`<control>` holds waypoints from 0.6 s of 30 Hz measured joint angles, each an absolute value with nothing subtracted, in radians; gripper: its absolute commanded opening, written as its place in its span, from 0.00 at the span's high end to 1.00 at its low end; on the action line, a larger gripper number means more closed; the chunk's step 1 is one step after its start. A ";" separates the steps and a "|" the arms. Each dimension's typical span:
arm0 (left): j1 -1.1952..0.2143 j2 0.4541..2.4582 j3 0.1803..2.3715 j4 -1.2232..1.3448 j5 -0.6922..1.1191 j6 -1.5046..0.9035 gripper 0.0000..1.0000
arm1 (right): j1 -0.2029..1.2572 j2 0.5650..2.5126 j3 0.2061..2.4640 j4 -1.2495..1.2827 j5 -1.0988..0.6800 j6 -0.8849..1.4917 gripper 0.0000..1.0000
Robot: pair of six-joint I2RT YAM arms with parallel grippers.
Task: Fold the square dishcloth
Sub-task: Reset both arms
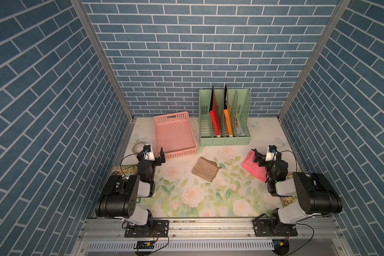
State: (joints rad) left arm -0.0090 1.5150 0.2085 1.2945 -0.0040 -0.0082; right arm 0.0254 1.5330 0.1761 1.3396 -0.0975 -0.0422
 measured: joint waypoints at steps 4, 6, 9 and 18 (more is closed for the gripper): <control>-0.009 1.515 0.208 1.295 -0.004 -0.008 0.00 | 0.028 1.530 0.082 1.419 -0.099 -0.052 0.00; -0.009 1.515 0.208 1.295 -0.004 -0.008 0.00 | 0.028 1.530 0.106 1.403 -0.039 -0.039 0.00; -0.009 1.515 0.208 1.295 -0.005 -0.008 0.00 | 0.027 1.531 0.183 1.357 -0.004 -0.031 0.00; -0.009 1.515 0.208 1.294 -0.003 -0.008 0.00 | 0.028 1.531 0.213 1.300 -0.023 -0.034 0.00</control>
